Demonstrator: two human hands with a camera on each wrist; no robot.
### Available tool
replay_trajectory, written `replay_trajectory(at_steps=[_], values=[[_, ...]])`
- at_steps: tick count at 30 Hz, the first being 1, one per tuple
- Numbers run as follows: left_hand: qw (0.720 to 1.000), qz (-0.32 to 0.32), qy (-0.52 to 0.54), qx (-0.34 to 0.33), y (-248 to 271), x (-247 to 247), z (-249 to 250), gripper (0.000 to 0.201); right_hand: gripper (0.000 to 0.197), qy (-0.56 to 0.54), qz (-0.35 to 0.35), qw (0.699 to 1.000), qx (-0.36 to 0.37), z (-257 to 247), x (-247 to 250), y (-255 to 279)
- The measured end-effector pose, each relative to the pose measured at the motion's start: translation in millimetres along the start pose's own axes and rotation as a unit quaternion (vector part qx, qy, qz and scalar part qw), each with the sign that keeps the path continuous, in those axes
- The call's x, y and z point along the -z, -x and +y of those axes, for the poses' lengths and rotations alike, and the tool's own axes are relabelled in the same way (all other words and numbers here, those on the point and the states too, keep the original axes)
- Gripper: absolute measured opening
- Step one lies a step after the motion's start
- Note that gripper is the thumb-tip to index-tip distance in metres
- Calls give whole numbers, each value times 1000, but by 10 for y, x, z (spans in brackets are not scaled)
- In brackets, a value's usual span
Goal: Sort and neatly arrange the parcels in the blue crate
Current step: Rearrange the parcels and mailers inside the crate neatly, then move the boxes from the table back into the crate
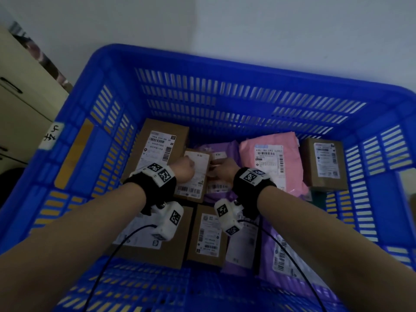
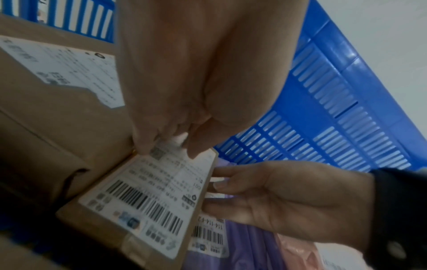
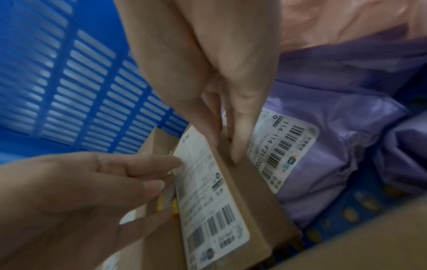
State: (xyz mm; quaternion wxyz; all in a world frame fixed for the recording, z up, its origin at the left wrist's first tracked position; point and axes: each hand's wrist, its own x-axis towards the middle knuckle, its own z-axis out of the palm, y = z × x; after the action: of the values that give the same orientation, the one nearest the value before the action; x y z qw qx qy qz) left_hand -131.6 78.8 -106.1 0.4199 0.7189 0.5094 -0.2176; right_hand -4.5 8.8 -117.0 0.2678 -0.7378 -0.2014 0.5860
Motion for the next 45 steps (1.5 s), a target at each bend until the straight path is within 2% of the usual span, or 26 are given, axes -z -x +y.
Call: replay_trajectory(at_steps=[3,8,12,17,21,24,29,35,40,45], values=[[999,-5,-31,-16,14,-45,5,43,35,-12,-25,1000,-6,13,-24,40],[999,11,-31,-38,51,-109,27,49,33,61,-41,997,0,25,-25,104],[997,47,-27,-62,94,-93,40,38,32,121,-21,992,29,7,21,275],[988,89,-90,-90,236,-41,136,31,38,279,2,956,95,-30,214,607],[971,127,-162,-119,458,52,390,32,40,339,33,932,126,-49,437,815],[948,154,-221,-171,642,140,691,28,35,374,75,913,147,-125,664,1040],[902,219,-286,-236,912,225,1223,30,40,426,160,876,163,-233,1082,1471],[844,271,-335,-320,1237,253,1954,29,37,435,276,839,172,-334,1583,2000],[795,283,-348,-409,1531,156,2648,32,42,417,354,826,139,-228,2050,2499],[771,254,-351,-467,1694,-174,3271,33,44,373,420,822,98,109,2535,2920]])
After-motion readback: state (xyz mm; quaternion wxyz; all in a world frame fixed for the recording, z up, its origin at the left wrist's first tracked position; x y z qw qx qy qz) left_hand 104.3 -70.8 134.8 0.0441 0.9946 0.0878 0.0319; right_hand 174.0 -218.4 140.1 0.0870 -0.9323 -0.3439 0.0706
